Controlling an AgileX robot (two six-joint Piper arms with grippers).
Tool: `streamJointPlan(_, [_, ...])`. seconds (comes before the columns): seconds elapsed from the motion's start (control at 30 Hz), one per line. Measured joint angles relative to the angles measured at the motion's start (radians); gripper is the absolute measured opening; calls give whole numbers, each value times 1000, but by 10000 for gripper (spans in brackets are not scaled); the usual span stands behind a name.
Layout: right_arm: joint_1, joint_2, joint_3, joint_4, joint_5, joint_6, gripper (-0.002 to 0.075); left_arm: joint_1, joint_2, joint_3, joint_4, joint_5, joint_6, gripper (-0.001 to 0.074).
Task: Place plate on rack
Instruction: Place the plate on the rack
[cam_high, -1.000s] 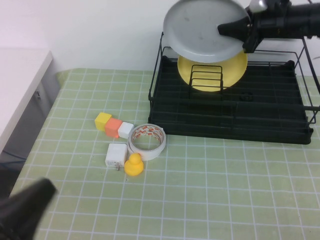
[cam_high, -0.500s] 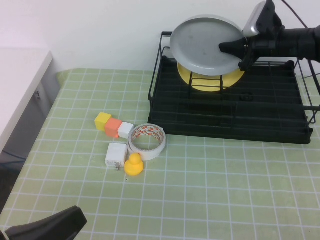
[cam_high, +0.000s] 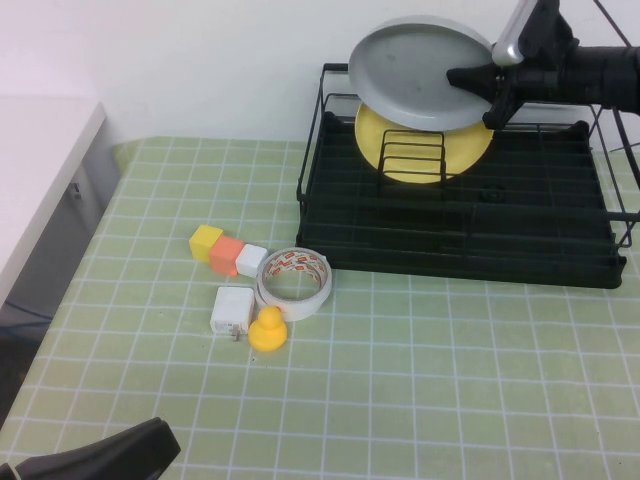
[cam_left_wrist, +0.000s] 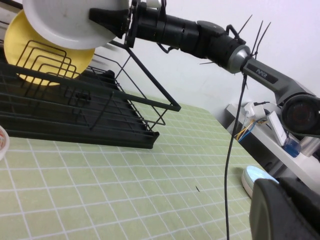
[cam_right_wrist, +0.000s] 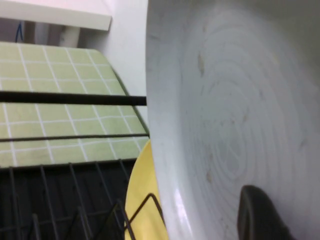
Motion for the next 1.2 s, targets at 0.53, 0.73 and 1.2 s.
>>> streamJointPlan(0.53, [-1,45,1,-12,27,-2,148,0,0,0,1,4,-8,-1])
streamJointPlan(0.73, [-1,45,1,-12,20,54,181,0,0,0,2,4,-8,-1])
streamJointPlan(1.2, [-1,47,-17,1,-6,106,343,0,0,0,2,4,-9,-1])
